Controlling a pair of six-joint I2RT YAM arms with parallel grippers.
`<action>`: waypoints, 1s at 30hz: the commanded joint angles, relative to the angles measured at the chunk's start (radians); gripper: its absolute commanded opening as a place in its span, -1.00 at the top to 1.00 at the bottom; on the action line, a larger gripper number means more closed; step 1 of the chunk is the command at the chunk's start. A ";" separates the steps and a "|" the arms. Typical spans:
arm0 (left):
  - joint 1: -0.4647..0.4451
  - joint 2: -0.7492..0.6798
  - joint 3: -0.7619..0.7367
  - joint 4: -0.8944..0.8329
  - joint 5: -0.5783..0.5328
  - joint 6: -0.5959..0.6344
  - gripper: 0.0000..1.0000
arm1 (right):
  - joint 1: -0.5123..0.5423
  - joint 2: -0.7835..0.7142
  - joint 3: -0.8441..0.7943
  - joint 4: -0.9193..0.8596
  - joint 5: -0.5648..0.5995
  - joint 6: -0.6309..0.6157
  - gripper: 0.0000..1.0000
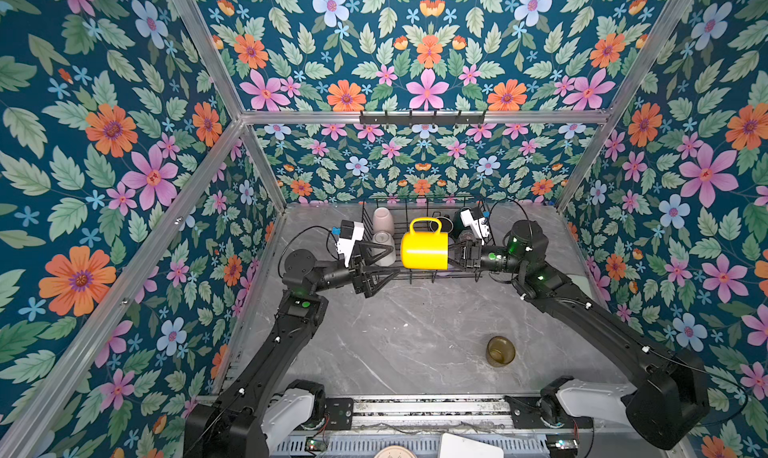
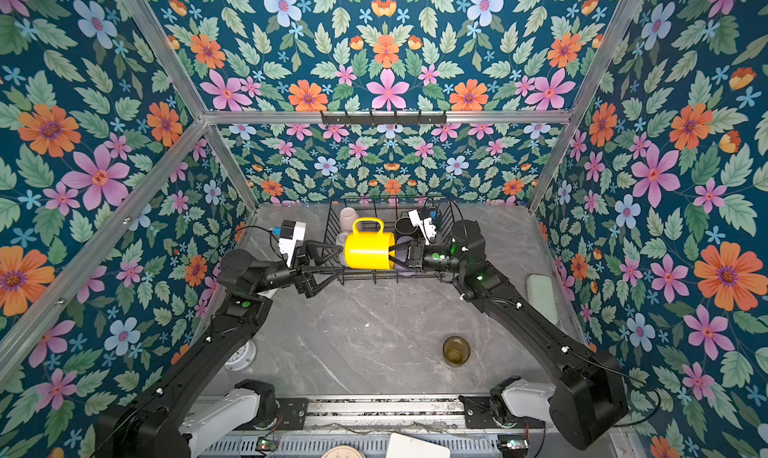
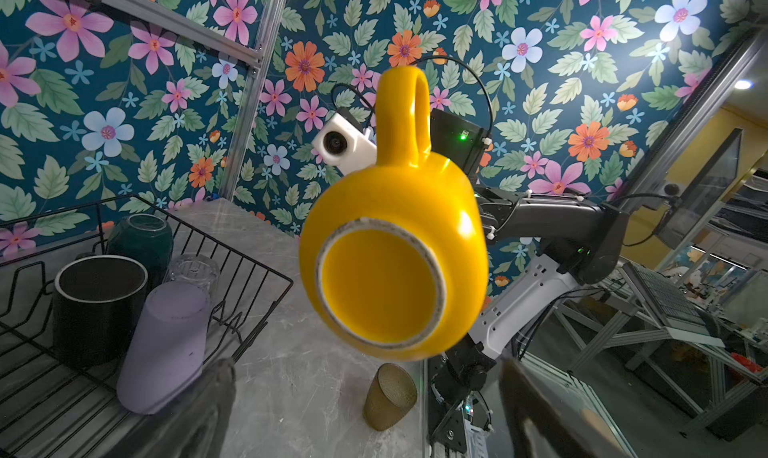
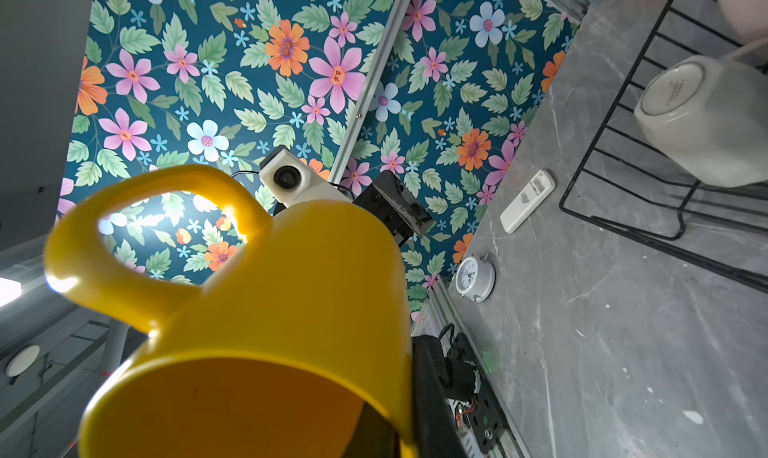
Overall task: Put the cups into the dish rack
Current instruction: 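Lift the yellow mug and carry it toward the left gripper while the left gripper approaches, then close the left gripper on the yellow mug held by the right gripper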
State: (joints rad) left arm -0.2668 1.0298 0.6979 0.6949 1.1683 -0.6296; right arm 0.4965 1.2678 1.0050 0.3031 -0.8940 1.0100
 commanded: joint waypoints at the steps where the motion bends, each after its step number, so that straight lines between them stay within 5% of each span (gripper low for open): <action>1: 0.000 -0.001 -0.001 0.113 0.044 -0.055 -0.99 | 0.021 0.016 0.022 0.091 -0.037 -0.011 1.00; 12: 0.000 0.009 -0.010 0.200 0.060 -0.116 -0.99 | 0.087 0.078 0.059 0.116 -0.066 -0.014 1.00; 30: -0.001 0.081 -0.041 0.577 0.113 -0.386 -0.95 | 0.151 0.195 0.134 0.196 -0.095 0.027 1.00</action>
State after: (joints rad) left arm -0.2687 1.1034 0.6575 1.1587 1.2602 -0.9516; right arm 0.6441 1.4597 1.1210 0.3992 -0.9710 1.0161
